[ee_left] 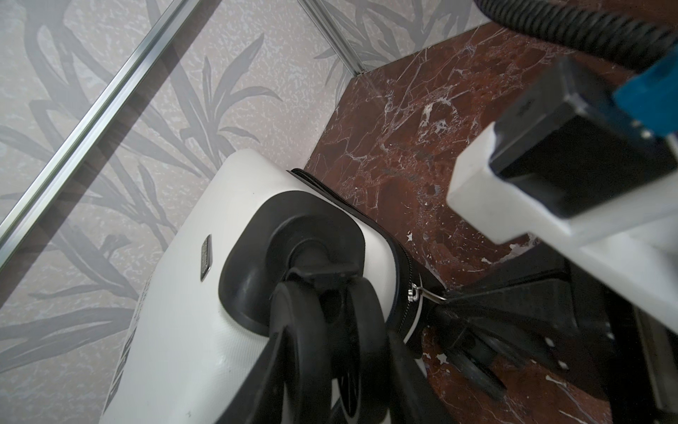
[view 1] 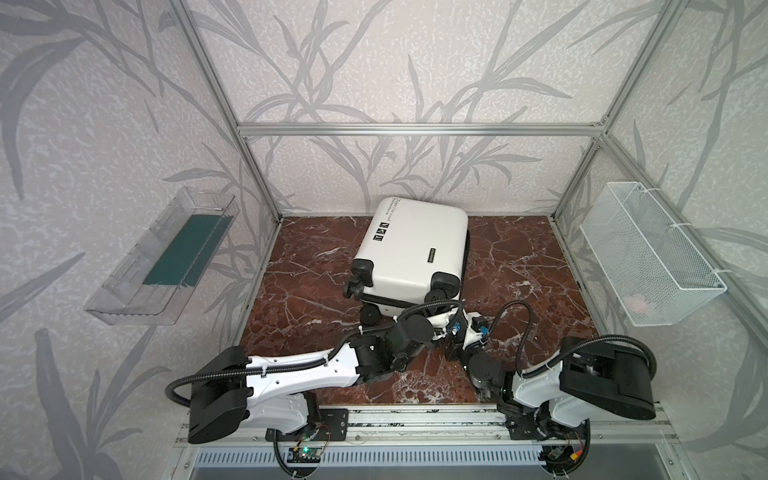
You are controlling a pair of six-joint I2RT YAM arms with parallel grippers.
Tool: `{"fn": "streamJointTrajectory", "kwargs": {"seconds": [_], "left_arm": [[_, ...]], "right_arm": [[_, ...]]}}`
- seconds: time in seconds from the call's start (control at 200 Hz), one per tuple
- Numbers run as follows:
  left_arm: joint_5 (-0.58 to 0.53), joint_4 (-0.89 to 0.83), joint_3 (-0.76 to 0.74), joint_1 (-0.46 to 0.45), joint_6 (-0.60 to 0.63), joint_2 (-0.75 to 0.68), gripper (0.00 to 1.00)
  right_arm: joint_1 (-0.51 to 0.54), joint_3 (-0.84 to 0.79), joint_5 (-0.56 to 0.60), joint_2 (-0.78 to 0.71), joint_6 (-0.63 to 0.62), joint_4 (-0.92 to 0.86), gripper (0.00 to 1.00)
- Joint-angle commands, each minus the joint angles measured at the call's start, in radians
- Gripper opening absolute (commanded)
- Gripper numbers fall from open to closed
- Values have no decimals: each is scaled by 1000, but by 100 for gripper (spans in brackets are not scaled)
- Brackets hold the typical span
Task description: Pack the luggage
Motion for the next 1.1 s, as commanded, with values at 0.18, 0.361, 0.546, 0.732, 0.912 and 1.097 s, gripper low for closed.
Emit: {"fn": "streamJointTrajectory", "kwargs": {"seconds": [0.18,0.361,0.546,0.732,0.912,1.097], "left_arm": [[-25,233,-18,-3,-118,-99,0],[-19,238,-38,-3,-137,-112,0],[-17,245,-43,-5,-139,-118,0],[-16,246,-42,-5,-129,-117,0],[-10,258,-40,-4,-124,-99,0],[-17,259,-34,-5,-108,-88,0]], "right_arm": [[-11,42,278,68,46,28,0],[-23,84,355,50,67,-5,0],[-53,126,442,-43,266,-268,0],[-93,166,515,-270,835,-1079,0],[-68,376,643,-182,1676,-2085,0],[-21,566,764,41,2091,-2658,0]]}}
